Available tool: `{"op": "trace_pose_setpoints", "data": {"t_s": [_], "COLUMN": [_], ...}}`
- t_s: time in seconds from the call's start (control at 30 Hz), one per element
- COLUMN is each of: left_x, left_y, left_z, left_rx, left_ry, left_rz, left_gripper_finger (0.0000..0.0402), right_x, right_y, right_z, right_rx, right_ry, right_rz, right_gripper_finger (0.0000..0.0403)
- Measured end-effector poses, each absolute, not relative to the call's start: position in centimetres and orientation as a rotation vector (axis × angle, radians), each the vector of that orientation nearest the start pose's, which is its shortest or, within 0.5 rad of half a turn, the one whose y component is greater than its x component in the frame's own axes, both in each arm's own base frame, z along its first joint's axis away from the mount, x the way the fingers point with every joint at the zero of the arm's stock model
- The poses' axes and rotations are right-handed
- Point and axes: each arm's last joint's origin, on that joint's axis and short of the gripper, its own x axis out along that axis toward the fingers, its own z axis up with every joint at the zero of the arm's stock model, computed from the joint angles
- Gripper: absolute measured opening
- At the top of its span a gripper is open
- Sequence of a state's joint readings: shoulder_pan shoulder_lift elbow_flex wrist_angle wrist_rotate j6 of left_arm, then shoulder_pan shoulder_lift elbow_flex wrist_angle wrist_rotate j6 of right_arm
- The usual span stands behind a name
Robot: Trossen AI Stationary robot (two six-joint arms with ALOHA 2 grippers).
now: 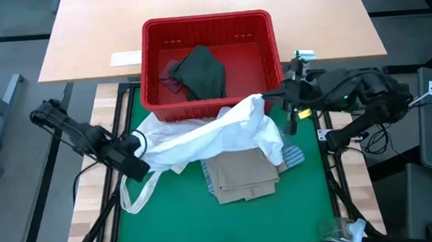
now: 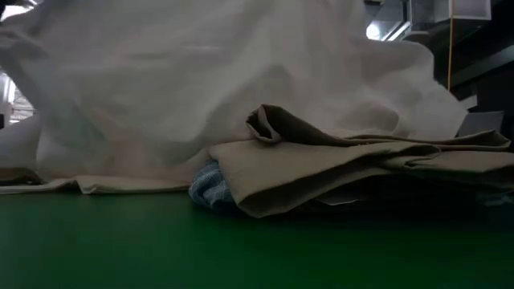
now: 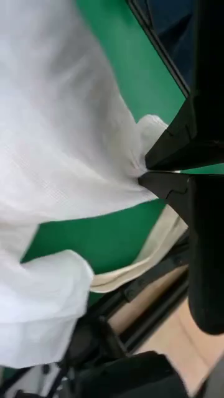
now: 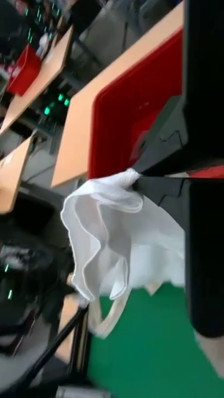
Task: Fold Laundry from Bin
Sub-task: Fold the white polo shirt
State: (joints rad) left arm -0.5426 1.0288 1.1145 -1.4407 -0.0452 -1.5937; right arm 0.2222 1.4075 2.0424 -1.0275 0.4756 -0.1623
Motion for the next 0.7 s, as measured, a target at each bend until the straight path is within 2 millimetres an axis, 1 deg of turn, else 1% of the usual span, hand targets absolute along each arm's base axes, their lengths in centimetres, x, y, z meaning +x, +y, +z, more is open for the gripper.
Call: {"op": "trace_pose_setpoints", "data": {"t_s": [0.17, 0.23, 0.3, 0.43, 0.53, 0.6, 0.7], "left_x": [11.2, 11.1, 11.4, 12.2, 12.8, 13.1, 13.6], "left_y": [-6.3, -6.3, -6.8, -8.4, -9.8, -10.9, -12.9], "left_z": [32.4, 32.5, 32.7, 32.8, 32.7, 32.4, 31.6], "left_rx": [-0.911, -0.9, -0.894, -0.935, -0.946, -0.932, -0.915], "left_ry": [1.174, 1.155, 1.159, 1.217, 1.265, 1.29, 1.339], "left_rz": [0.63, 0.588, 0.512, 0.342, 0.248, 0.209, 0.208], "left_gripper_finger": [0.0, 0.0, 0.0, 0.0, 0.0, 0.0, 0.0], "right_x": [21.8, 21.7, 21.6, 21.8, 21.9, 21.8, 21.6], "right_y": [4.0, 4.2, 4.6, 6.3, 8.1, 9.5, 11.8], "right_z": [53.0, 52.7, 52.2, 50.7, 49.3, 48.3, 46.4], "right_rx": [-0.247, -0.187, -0.116, -0.042, 0.005, 0.02, 0.026], "right_ry": [0.355, 0.373, 0.421, 0.514, 0.586, 0.626, 0.69], "right_rz": [-0.071, 0.008, 0.094, 0.172, 0.195, 0.206, 0.208], "right_gripper_finger": [0.0005, 0.0005, 0.0005, 0.0005, 0.0005, 0.0005, 0.0005]}}
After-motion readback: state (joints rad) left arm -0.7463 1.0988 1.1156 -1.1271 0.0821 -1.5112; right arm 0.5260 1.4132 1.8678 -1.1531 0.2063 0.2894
